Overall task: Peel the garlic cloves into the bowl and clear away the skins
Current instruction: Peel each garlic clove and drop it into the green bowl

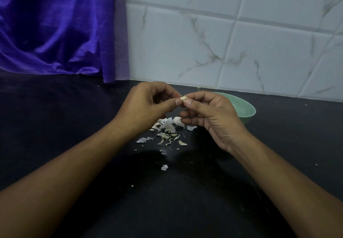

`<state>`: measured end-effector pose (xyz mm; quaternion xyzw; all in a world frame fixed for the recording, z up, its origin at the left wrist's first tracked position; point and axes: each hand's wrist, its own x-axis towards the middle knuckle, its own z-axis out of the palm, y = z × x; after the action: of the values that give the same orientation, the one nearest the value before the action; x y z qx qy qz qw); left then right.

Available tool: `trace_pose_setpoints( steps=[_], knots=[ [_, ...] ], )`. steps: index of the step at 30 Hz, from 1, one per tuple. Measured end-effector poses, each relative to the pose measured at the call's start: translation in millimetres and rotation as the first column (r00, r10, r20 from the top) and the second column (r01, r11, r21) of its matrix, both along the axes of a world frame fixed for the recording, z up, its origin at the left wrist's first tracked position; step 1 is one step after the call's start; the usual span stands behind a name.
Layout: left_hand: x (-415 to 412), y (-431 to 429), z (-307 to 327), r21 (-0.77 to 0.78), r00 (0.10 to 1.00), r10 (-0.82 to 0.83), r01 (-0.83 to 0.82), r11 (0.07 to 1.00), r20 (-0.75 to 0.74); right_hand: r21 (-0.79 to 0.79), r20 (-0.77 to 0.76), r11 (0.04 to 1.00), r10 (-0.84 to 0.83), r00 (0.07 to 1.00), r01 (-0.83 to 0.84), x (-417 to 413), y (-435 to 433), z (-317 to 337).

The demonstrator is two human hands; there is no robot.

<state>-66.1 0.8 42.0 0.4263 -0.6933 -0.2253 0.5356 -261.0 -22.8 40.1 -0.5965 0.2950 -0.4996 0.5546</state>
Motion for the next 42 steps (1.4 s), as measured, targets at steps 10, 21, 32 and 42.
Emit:
trace_pose_setpoints(
  steps=[10, 21, 32, 42],
  knots=[
    [-0.8, 2.0, -2.0, -0.165, 0.997, 0.057, -0.048, 0.985, 0.050, 0.044, 0.000, 0.999, 0.029, 1.000, -0.029, -0.1, -2.1, -0.3],
    [1.0, -4.3, -2.5, 0.010, 0.997, -0.047, 0.047, 0.999, -0.066, 0.016, 0.010, 0.999, 0.030, 1.000, -0.030, 1.4, 1.7, -0.1],
    [1.3, -1.8, -0.5, -0.031, 0.997, -0.017, 0.015, 0.999, -0.078, -0.012, 0.021, 1.000, 0.019, 1.000, -0.019, 1.6, 2.3, -0.5],
    [2.7, -2.8, -0.1, -0.013, 0.998, -0.011, 0.010, 1.000, -0.060, -0.032, 0.034, 0.999, 0.012, 0.999, -0.011, 1.8, 3.1, -1.6]
  ],
)
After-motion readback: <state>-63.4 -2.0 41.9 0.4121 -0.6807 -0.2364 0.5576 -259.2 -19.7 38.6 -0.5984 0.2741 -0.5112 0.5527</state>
